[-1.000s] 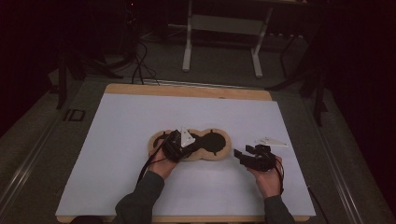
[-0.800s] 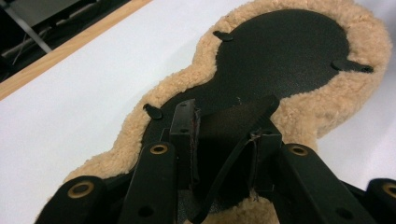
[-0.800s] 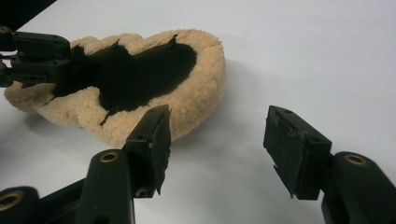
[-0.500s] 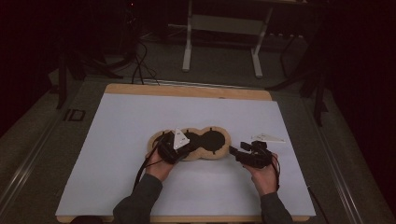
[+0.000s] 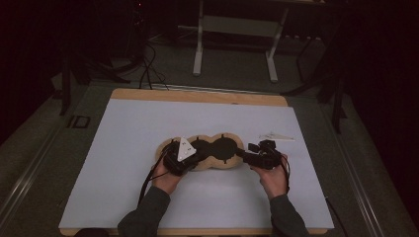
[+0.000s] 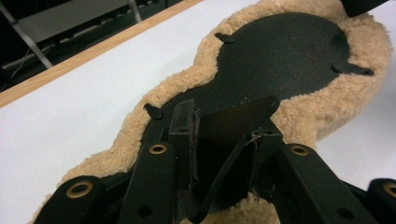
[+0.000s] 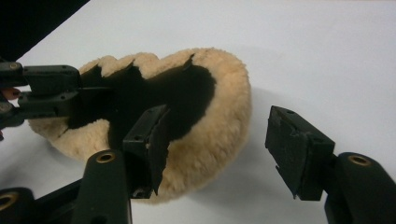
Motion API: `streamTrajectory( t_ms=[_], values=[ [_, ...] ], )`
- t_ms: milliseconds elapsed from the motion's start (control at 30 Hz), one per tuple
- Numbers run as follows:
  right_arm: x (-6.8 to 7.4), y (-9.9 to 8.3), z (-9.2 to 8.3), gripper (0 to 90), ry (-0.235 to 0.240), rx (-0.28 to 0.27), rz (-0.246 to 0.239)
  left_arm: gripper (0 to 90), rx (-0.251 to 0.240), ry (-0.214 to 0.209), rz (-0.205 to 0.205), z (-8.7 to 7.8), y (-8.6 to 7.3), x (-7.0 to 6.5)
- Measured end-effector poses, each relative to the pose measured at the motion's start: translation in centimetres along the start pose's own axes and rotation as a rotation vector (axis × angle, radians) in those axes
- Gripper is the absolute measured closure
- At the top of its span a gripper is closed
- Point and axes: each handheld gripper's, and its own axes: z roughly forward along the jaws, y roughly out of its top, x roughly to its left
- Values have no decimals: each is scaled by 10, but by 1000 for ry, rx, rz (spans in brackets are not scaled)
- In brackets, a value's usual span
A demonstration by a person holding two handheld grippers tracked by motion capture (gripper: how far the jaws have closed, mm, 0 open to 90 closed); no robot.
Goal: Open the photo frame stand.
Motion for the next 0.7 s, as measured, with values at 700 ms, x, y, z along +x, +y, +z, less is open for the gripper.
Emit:
streamTrajectory(
  t_ms=[700],
  values=[
    [8, 17, 16, 332, 120, 74, 106, 688, -89, 4, -79, -10, -6, 6]
  ],
)
